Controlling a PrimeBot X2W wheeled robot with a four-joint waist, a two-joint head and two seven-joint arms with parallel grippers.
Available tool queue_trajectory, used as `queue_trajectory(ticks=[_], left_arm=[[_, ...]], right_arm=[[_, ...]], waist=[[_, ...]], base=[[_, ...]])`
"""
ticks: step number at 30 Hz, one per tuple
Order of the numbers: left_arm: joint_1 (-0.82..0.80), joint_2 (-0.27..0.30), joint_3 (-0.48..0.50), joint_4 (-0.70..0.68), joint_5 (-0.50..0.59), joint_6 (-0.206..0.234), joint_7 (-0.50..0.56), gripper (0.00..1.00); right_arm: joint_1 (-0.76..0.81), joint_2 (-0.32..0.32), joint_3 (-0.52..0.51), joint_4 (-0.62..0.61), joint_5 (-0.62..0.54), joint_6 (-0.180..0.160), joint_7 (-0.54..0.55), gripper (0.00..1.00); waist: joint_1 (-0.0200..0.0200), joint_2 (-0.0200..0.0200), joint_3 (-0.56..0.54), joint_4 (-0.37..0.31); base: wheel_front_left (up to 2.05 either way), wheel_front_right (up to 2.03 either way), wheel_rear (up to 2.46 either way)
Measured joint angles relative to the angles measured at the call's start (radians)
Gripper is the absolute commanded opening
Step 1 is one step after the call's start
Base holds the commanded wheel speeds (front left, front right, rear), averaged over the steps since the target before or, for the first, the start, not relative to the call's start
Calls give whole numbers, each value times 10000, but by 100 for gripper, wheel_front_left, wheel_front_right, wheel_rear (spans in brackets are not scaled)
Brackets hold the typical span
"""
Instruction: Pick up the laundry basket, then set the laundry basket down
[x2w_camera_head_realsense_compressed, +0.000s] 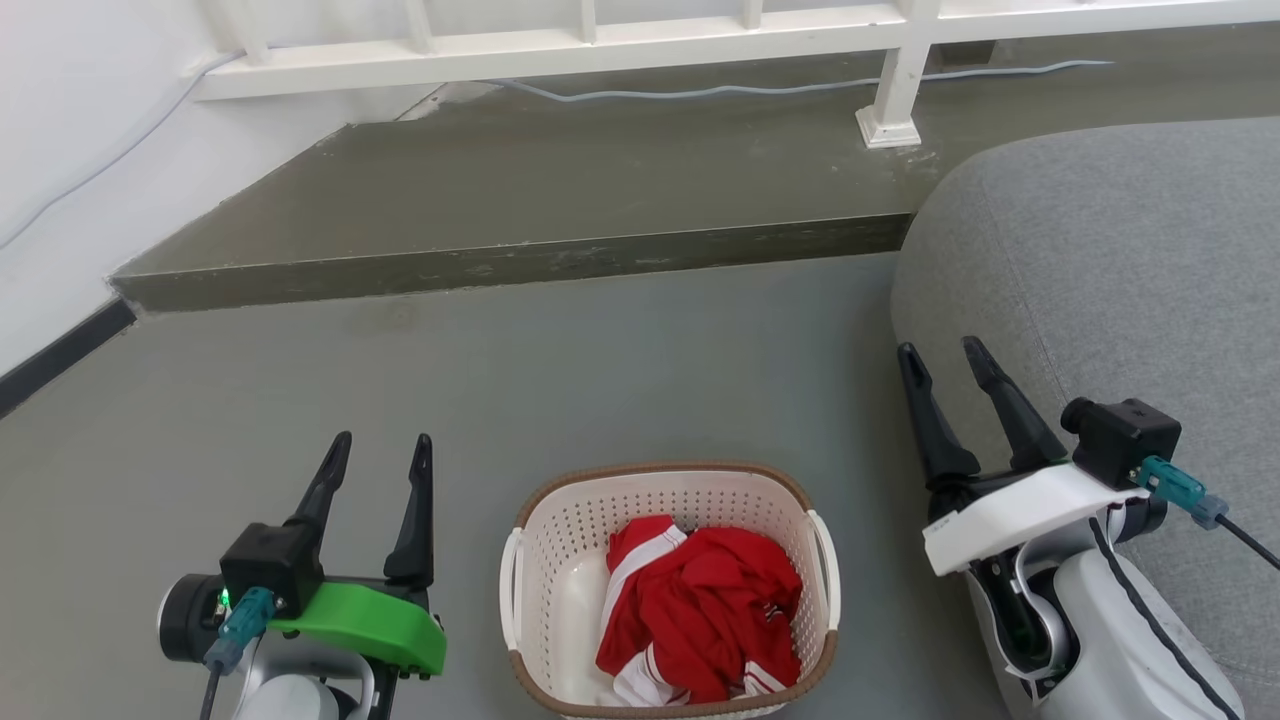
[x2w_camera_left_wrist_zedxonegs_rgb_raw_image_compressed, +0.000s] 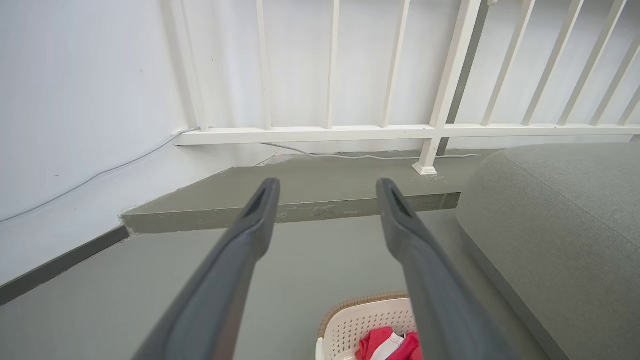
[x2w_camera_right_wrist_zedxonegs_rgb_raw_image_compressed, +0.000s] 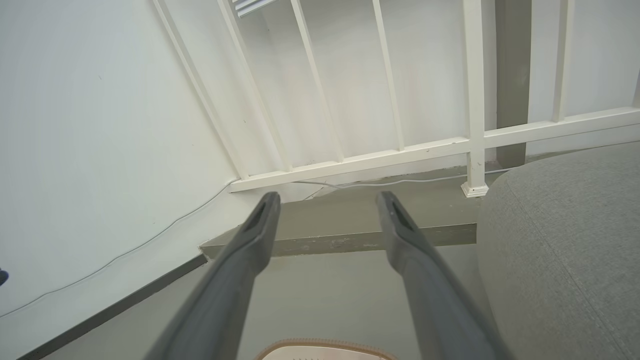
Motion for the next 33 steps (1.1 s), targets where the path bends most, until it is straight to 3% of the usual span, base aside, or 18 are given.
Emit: queue_trajectory(ticks=[18, 33], left_arm=[[-108, -157, 332, -36, -8, 0, 0, 100], [-494, -198, 468, -82, -25, -136, 0, 100]], right_arm=[[-86, 157, -330, 23, -278, 12, -2, 100], [-151, 305, -564, 173, -370, 12, -2, 100]], waist=[[0, 0, 222, -26], [0, 0, 1327, -260]], base=[[0, 0, 0], [0, 0, 0]])
